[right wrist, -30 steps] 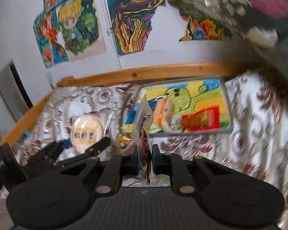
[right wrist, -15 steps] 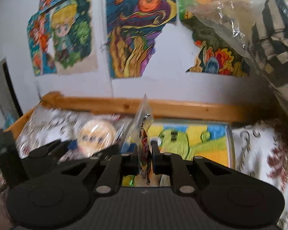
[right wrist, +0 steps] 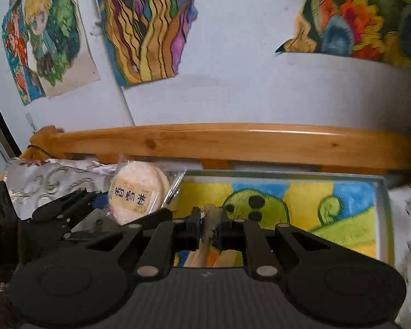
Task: Organize snacks
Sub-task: 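Lift rice cake with left tool while right tool carries brown packet toward tray, then lower rice cake into tray with left tool while right tool releases its packet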
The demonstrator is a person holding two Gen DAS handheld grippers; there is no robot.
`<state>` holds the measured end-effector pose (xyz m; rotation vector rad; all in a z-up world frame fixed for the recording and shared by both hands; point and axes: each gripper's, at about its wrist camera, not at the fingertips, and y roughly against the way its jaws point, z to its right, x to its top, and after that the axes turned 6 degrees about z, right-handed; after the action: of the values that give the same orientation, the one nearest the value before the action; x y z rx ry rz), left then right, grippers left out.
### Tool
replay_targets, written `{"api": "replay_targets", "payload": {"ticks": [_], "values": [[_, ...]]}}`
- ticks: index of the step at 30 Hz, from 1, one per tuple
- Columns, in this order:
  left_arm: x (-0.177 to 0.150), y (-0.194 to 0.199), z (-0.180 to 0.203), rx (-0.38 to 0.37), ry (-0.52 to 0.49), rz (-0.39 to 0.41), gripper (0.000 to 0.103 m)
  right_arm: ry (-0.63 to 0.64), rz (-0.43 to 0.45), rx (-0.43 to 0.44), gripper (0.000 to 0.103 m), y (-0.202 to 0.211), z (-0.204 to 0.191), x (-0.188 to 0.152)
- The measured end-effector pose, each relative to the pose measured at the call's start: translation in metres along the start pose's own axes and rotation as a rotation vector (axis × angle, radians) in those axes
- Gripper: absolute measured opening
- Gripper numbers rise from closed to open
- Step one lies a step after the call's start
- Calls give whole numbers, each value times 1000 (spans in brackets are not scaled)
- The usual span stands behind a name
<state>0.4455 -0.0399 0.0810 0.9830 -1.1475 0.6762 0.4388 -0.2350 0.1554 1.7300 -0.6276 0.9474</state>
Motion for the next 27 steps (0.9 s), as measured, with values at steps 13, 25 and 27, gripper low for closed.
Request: {"api": "replay_targets", "payload": {"ticks": [13,25,27], "values": [[-23,-58,-24,-30,-4,-52,71,-65,3,46,20,-59,46,-7],[-37,-75,-35,15,-5,-84,72,-164,219,93,87,-62,24,-17],[-38,-72,-36,24,13,-78,72,-273,312,119,97,-56,20,-25]]}}
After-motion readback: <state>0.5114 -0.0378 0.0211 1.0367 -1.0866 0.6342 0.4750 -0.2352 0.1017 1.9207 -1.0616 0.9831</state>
